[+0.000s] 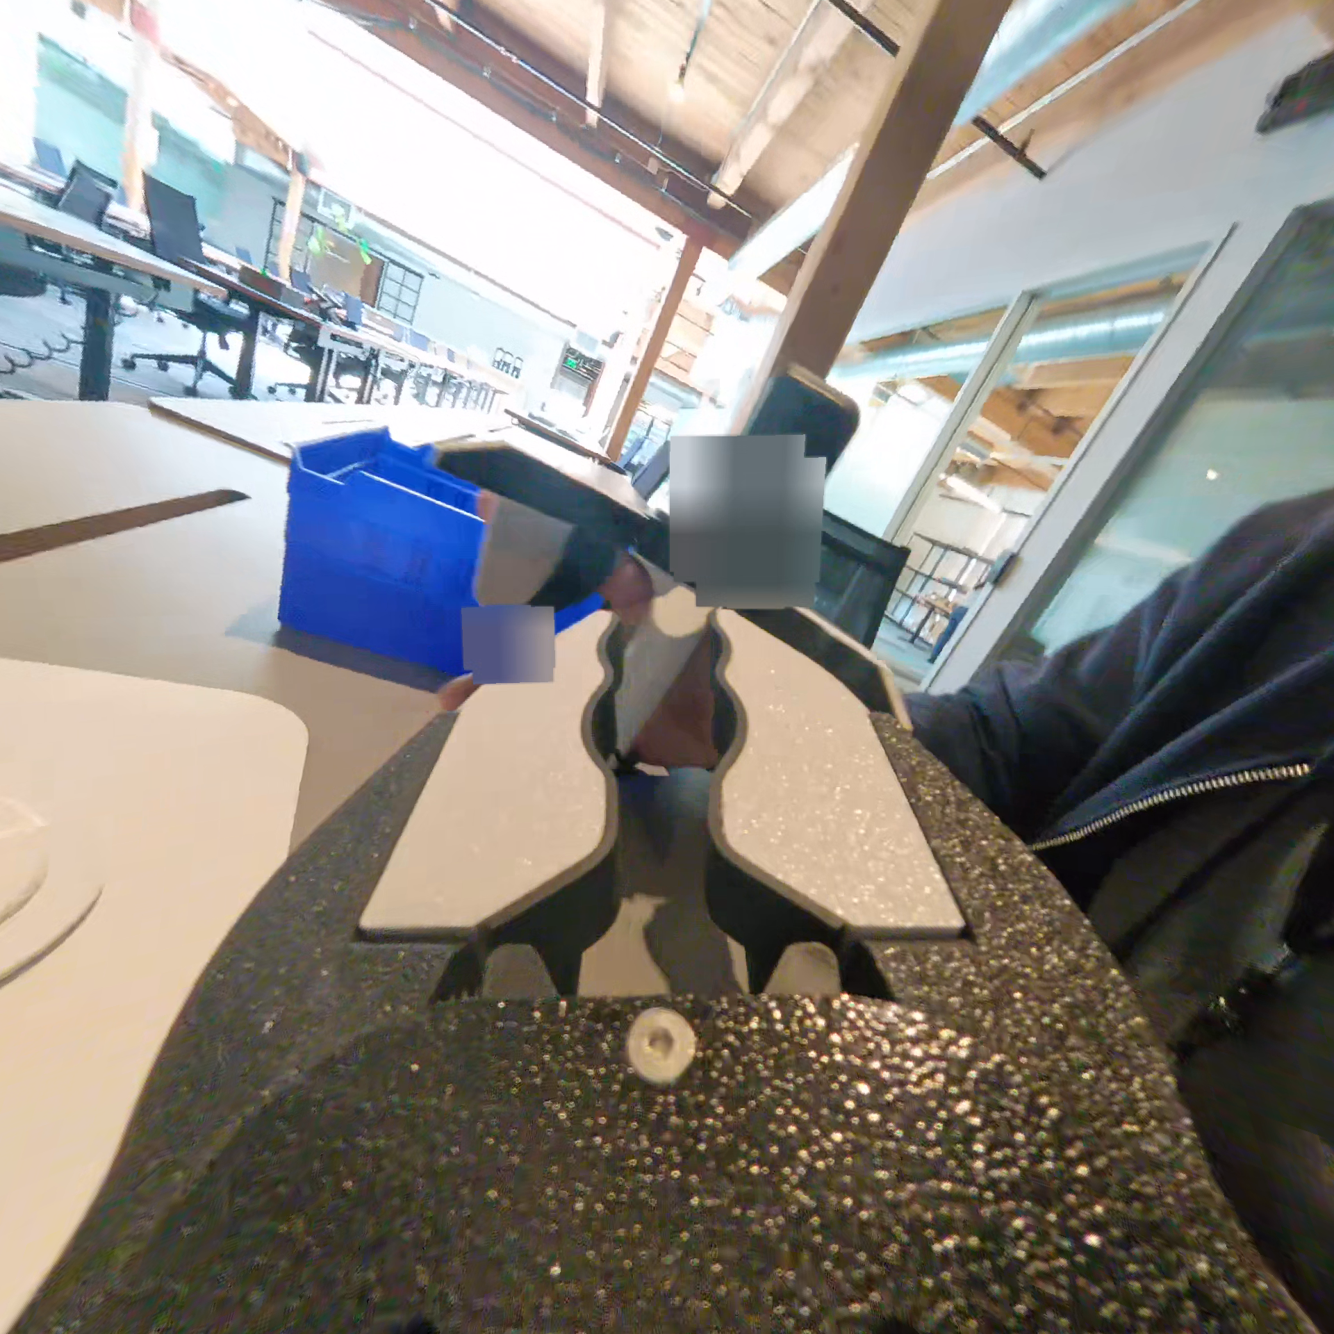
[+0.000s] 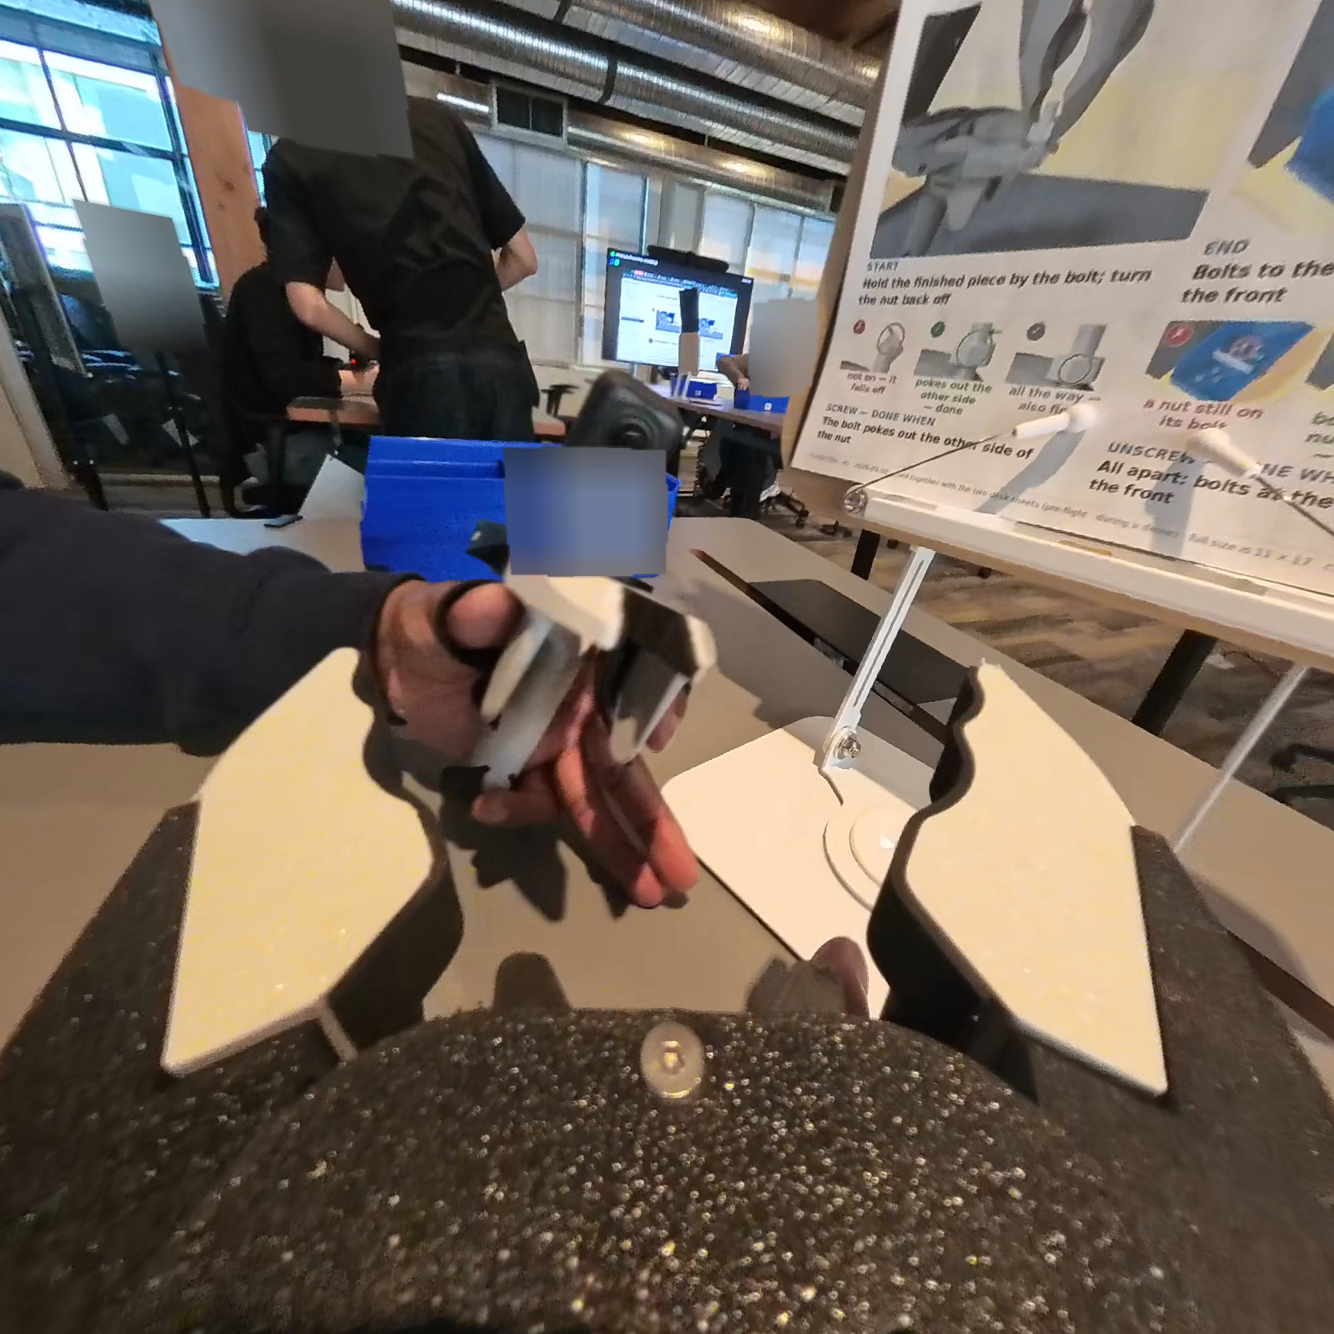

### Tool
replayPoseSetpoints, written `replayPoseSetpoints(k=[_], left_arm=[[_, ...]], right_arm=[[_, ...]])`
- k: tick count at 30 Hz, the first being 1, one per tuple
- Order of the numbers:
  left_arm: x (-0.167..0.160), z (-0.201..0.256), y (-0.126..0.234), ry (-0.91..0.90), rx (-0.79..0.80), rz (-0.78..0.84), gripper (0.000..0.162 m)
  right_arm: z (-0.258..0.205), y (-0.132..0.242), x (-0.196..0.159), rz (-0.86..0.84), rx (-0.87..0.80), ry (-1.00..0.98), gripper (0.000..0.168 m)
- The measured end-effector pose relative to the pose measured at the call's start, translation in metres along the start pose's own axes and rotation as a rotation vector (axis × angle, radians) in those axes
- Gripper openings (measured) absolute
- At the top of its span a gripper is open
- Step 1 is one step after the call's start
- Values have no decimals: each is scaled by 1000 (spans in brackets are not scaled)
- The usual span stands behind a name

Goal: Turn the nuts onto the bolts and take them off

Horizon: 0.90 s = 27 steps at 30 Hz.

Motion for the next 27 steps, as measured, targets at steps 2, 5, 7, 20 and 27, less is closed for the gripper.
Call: replayPoseSetpoints(k=[2, 5, 7, 20, 27], left_arm=[[10, -4, 0, -14, 19, 25, 18], [13, -14, 0, -71, 86, -6, 14], [13, -19, 2, -77, 106, -11, 12], [13, -26, 17, -174, 194, -70, 5], [53, 23, 81, -351, 311, 16, 28]], right_arm=[[-2, 5, 2, 14, -12, 3, 142], [-3, 7, 2, 16, -14, -1, 142], [-3, 6, 1, 8, -11, -1, 142], [-7, -1, -6, -18, 7, 8, 140], [-13, -2, -8, -43, 26, -2, 137]])
Point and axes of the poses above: each gripper's, where its closed fingertips meet, y back along the fingers, x out of its top, z = x × y across the jaws, the point moved 4 cm from there along y, back along the fingers, and after that the axes turned 6 degrees about y, right-handed, at the moved point
